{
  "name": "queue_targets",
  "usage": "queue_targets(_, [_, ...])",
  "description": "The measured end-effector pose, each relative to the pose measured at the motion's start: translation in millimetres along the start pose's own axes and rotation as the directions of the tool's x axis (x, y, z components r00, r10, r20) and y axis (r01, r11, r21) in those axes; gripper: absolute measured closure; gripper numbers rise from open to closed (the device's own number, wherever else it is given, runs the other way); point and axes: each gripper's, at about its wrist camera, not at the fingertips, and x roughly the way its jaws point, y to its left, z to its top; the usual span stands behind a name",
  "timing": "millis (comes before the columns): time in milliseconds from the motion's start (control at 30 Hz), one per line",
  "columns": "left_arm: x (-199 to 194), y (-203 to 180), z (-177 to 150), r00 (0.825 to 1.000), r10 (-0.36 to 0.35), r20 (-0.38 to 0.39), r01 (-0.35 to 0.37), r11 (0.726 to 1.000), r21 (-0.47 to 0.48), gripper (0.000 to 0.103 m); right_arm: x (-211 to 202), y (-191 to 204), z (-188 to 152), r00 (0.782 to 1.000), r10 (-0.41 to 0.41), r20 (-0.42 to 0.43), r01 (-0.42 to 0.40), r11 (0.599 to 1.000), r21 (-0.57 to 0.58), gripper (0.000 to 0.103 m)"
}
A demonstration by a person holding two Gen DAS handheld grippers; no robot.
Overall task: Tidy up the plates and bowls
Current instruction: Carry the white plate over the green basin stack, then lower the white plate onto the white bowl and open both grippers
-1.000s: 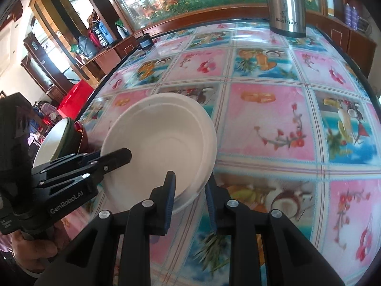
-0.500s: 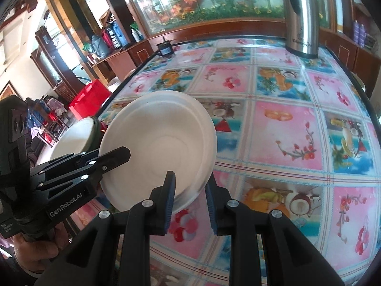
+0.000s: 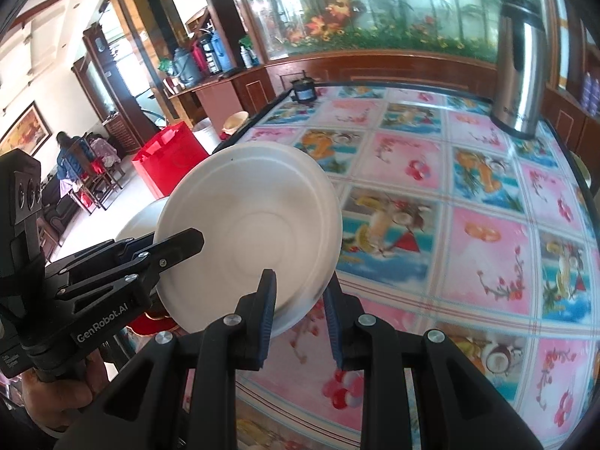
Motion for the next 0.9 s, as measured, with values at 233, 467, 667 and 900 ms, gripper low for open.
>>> queue_targets(233, [-13,25,2,0.999,0.029,0.023,-0.028,0.999,-0.040,0.085,12,24,10,1.000,0.020,-0.012,-0.020,0.999,-0.041,0.077])
queue_targets(467, [-21,49,1,0.998,0.063,0.032,-0.060,0.995,-0.076,0.085,25,47,18,0.998,0.047,-0.030,-0.049,0.996,-0.075,0.077])
queue_targets(667, [-27,71,1,0.995,0.087,0.043,-0.082,0.990,-0.112,0.085,38,68,27,0.997,0.066,-0.049,-0.071,0.992,-0.107,0.076])
queue_targets(900, [-27,95,-6,0.994,0.107,0.030,-0.101,0.982,-0.160,0.085,53,92,33,0.994,0.074,-0.075,-0.085,0.985,-0.149,0.074])
